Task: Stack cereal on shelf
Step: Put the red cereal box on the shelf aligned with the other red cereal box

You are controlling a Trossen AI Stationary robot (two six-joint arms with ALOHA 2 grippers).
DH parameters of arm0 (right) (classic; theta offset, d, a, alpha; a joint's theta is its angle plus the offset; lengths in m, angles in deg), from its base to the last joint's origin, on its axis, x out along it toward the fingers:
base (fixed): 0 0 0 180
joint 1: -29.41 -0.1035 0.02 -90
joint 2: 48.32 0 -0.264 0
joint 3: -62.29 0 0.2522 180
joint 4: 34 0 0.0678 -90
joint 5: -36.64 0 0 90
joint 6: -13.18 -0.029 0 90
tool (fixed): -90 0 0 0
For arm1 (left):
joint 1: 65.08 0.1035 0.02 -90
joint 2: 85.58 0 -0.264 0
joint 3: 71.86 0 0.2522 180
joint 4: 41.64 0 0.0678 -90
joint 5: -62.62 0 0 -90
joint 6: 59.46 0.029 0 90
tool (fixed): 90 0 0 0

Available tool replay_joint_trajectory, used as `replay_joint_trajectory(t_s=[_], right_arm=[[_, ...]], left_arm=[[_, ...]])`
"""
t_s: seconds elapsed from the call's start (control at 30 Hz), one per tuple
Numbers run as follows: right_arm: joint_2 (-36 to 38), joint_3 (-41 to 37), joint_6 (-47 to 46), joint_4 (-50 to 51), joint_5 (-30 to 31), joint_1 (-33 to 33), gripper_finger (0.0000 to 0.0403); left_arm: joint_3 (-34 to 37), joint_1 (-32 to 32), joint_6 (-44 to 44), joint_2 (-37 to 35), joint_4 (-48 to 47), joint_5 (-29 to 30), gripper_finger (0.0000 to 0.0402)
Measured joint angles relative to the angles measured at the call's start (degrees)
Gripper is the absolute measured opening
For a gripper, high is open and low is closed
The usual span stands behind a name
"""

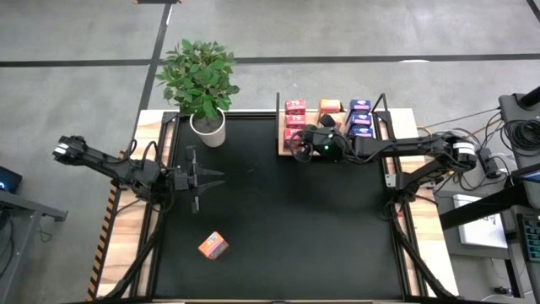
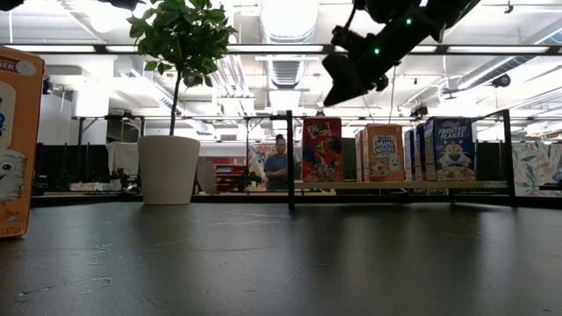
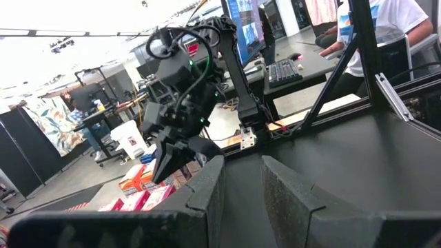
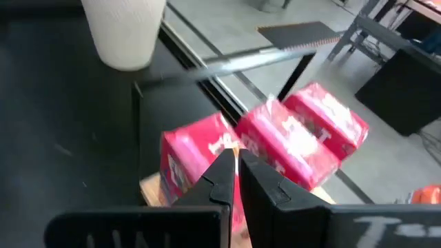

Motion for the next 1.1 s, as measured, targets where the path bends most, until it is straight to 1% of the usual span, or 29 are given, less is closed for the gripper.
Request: replay_joint_trajectory(t_s=[0.13,0.23,0.5,1.1], right_arm=[[0.26,0.00,-0.84,-2.48,-3.67,0.02,0.0012],[-1.31,0.00,-0.97,-4.70,-4.87,-0.11,0.0012],[-5.17,-0.07,-0.27,-5.97,-4.38,0.18,0.0012],[-4.31,0.10,2.62,-3.64,-4.39,0.39,0.0012]], left_arm=[[0.00,-0.01,0.03,0.00,0.00,0.00,0.0080],[0.00,-0.01,0.06,0.00,0.00,0.00,0.0080],[0.00,-0.01,0.11,0.00,0.00,-0.02,0.0080],[0.00,0.00,0.17,0.00,0.00,-0.02,0.0080]])
